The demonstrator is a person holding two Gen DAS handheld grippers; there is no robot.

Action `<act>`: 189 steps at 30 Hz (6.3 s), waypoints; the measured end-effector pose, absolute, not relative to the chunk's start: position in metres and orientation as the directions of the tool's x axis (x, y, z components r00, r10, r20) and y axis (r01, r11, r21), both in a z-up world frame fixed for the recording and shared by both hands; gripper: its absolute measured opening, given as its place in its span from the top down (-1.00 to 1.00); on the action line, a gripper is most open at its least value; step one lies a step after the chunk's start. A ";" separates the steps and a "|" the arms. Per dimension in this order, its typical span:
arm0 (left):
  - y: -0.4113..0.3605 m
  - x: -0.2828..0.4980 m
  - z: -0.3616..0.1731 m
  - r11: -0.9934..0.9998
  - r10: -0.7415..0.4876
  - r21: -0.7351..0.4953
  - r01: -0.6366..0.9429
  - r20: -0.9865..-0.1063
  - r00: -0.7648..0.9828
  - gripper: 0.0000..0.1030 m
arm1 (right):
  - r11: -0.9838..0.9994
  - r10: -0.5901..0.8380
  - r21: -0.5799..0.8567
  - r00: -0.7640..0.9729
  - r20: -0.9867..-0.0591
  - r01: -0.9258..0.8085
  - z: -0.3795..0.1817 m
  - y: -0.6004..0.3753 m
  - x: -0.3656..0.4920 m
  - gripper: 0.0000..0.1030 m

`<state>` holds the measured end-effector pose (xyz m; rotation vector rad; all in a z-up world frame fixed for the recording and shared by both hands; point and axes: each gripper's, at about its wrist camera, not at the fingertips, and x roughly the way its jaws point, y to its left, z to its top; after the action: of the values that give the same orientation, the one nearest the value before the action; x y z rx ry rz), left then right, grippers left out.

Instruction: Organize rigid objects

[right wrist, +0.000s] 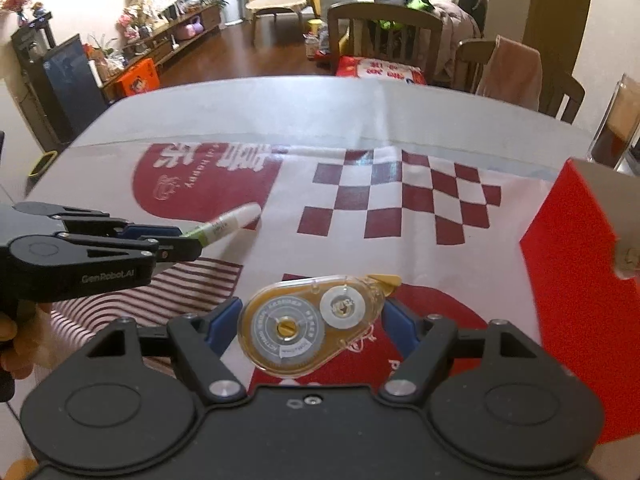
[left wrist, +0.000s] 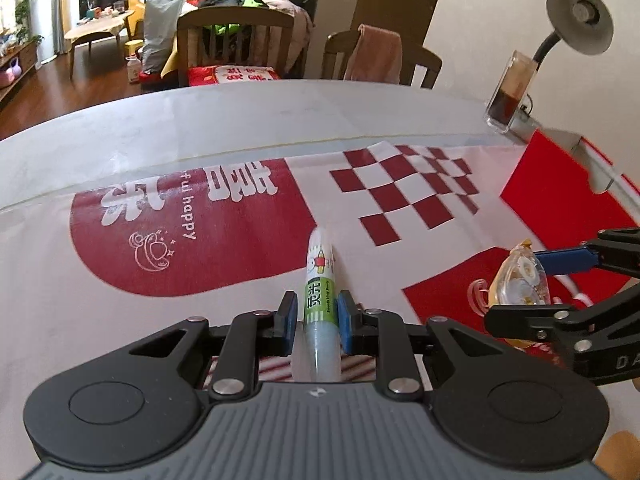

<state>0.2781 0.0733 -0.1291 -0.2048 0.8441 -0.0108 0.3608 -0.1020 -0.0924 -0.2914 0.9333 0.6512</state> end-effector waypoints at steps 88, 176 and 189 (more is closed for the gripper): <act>-0.288 0.485 -0.091 0.969 -0.236 -0.168 0.178 -0.839 0.490 0.67 | 0.769 0.247 -0.068 0.394 -0.885 -0.636 -0.091 -0.379 0.513 -0.47; -0.186 0.216 0.027 0.962 -0.272 -0.191 0.197 -0.564 0.780 -1.00 | 0.920 0.382 0.149 0.748 -0.543 -0.362 0.037 -0.387 0.278 -1.00; -0.170 0.190 0.035 0.978 -0.200 -0.158 0.135 -0.538 0.819 -1.00 | 0.907 0.409 0.151 0.737 -0.537 -0.393 0.038 -0.370 0.269 -1.00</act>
<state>0.1903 -0.1698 0.0349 -0.1145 0.5847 -0.1786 0.2693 -0.3705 0.0376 0.0283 0.5963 0.4407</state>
